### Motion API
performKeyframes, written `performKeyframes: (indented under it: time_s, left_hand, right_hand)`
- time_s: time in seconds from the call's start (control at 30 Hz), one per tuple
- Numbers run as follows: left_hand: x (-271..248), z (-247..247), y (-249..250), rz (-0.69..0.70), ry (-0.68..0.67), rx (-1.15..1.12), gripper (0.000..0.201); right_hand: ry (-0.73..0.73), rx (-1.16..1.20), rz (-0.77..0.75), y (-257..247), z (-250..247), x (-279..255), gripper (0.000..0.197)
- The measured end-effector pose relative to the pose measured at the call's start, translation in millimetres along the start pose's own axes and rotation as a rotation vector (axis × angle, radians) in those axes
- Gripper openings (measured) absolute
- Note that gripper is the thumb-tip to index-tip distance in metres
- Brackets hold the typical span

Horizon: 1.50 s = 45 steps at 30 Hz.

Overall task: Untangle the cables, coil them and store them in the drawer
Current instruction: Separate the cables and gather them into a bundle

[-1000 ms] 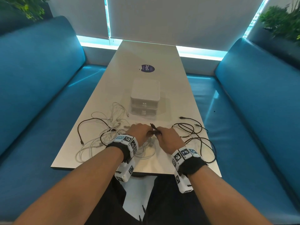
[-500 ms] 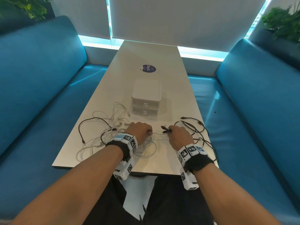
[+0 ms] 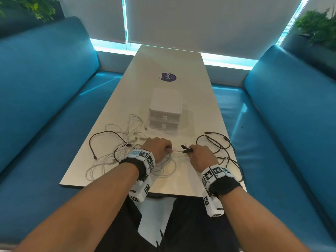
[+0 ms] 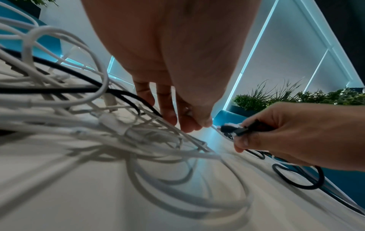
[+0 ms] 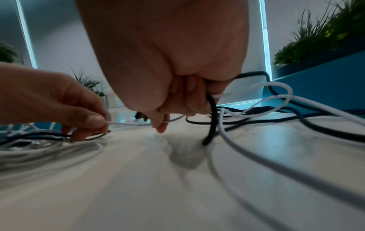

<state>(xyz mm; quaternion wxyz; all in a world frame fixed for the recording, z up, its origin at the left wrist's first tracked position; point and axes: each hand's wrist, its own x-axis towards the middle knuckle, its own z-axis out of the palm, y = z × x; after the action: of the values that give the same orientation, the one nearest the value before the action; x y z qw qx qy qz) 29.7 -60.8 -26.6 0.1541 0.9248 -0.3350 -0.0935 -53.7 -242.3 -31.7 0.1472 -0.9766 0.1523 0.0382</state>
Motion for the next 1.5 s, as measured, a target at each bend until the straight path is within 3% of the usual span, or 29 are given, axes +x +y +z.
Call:
performKeyframes:
  time_s: [0.2, 0.33, 0.53, 0.67, 0.83, 0.93, 1.1, 1.2, 1.5]
  left_hand:
    - [-6, -8, -5, -0.018, -0.015, -0.129, 0.018]
    - [-5, -19, -14, -0.041, -0.006, -0.117, 0.019]
    - [0, -27, -19, -0.054, 0.115, -0.170, 0.018]
    - [5, -34, -33, -0.120, 0.217, -0.148, 0.018]
    - [17, -44, -53, -0.177, 0.289, -0.074, 0.019]
    - [21, -48, -62, -0.252, 0.222, 0.032, 0.019]
    - [30, -55, -74, -0.083, -0.020, 0.383, 0.046]
    - [31, -54, -74, -0.078, -0.133, 0.451, 0.046]
    - [34, -48, -81, -0.100, -0.099, 0.439, 0.027]
  right_hand:
    - [0.083, -0.125, 0.207, 33, -14, -11, 0.020]
    - [0.119, -0.128, 0.254, 40, -32, -5, 0.023]
    - [0.172, 0.044, 0.104, 12, -20, 1, 0.021]
    - [0.019, 0.103, -0.072, -3, -3, -3, 0.022]
    - [-0.041, 0.092, -0.105, -9, 8, -2, 0.024]
    - [-0.056, 0.119, -0.102, -9, 8, 2, 0.024]
    - [-0.072, 0.142, -0.108, -10, 7, 7, 0.024]
    - [-0.064, 0.160, -0.116, -15, 6, 12, 0.025]
    - [-0.106, 0.203, -0.080, -29, 13, 16, 0.028]
